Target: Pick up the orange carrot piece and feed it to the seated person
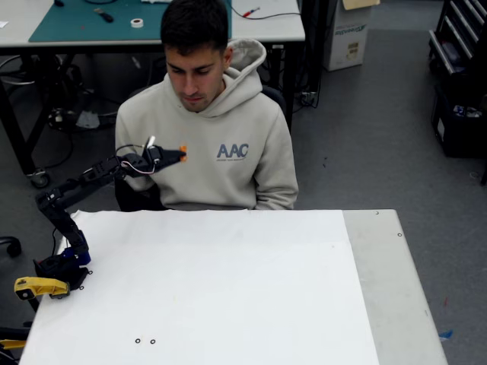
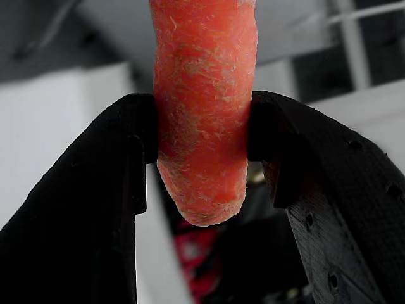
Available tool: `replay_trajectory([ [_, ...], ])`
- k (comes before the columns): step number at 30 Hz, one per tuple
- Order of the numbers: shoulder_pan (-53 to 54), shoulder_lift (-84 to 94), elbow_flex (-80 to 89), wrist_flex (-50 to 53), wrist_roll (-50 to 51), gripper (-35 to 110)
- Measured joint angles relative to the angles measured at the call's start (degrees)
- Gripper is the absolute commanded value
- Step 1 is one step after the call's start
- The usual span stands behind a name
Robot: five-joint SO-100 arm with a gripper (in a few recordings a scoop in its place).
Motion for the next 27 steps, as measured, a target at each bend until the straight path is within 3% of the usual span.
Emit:
replay_trajectory([
  [10,-2.02,-18.54,-14.24,-10.28,0.00,-2],
  [27,-2.64,-34.80,-41.31,-10.72,-0.09,-2],
])
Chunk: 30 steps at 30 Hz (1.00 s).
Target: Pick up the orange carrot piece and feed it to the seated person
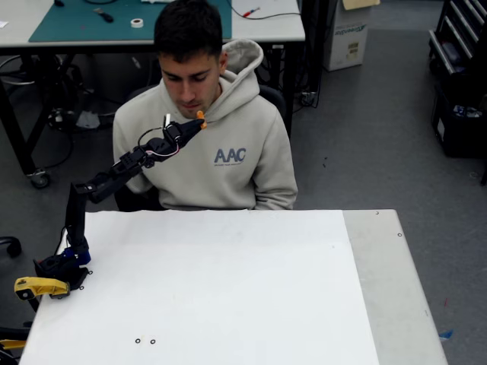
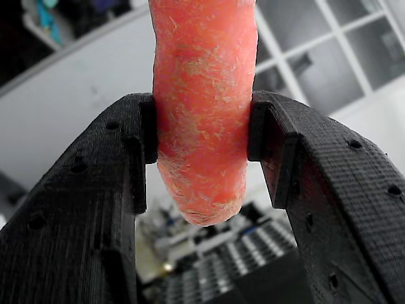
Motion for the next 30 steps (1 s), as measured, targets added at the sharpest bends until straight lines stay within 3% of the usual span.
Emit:
replay_trajectory([
  [26,-4.31,-0.97,-1.93,0.00,0.00,0],
  [30,-4.39,-0.97,-2.46,-0.26,0.00,5],
])
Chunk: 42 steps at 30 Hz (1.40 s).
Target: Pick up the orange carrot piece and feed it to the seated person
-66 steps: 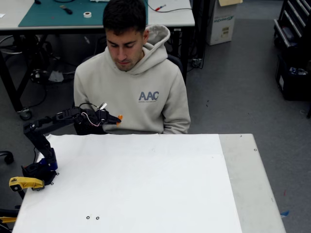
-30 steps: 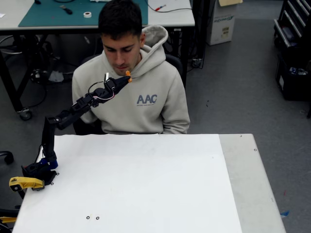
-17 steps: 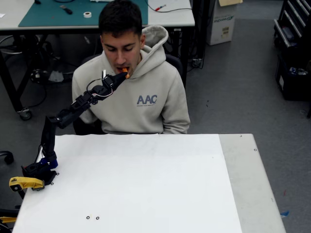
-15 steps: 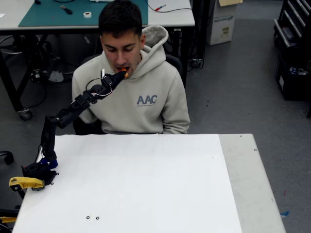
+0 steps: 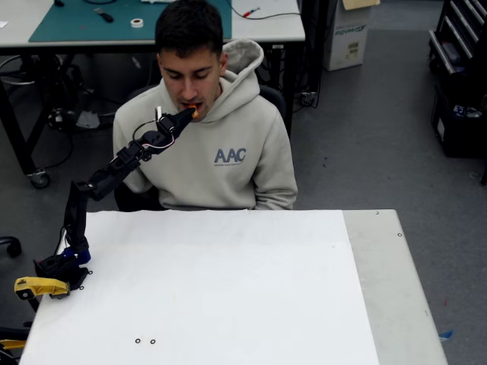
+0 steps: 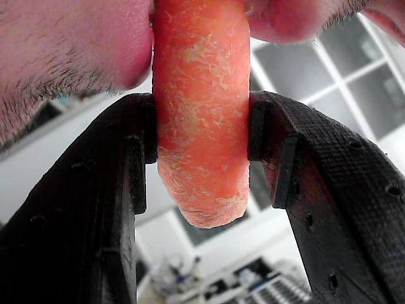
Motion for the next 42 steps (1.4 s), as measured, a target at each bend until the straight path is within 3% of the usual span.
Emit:
replay_trajectory([
  [6,1.41,-0.09,0.00,-0.26,0.00,28],
  [9,4.75,0.00,0.00,-0.35,0.53,32],
  [21,6.42,0.00,-0.18,-0.35,0.00,24],
  [30,12.04,0.00,-0.18,-0.35,0.44,-4],
  [42,16.35,1.76,9.05,-0.18,0.53,-2],
])
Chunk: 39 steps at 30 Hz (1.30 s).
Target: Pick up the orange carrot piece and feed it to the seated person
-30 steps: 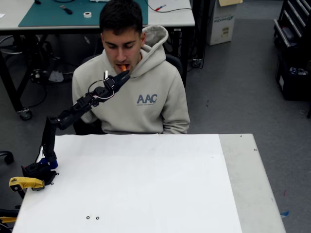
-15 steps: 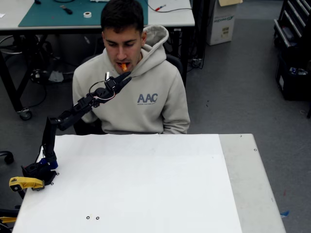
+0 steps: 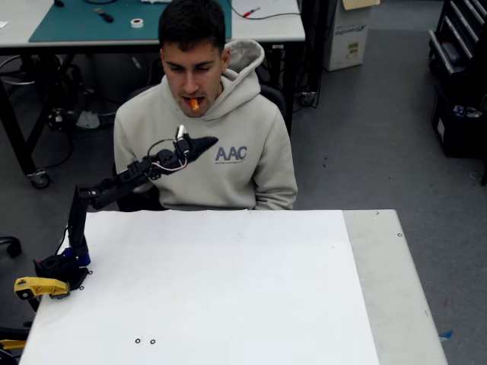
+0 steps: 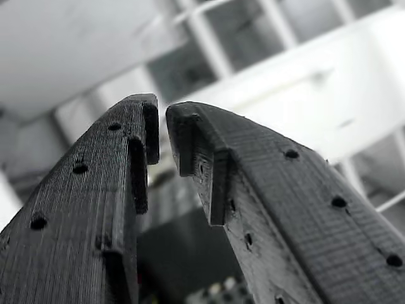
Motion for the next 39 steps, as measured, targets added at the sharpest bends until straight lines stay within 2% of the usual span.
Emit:
replay_trajectory([
  [10,0.00,23.29,36.65,-0.09,0.00,-2],
  [22,-9.58,54.58,78.49,-0.09,1.23,-2],
  [33,-19.78,84.99,98.70,0.09,20.83,-2],
  [39,-20.74,99.49,105.91,0.09,27.95,-2],
])
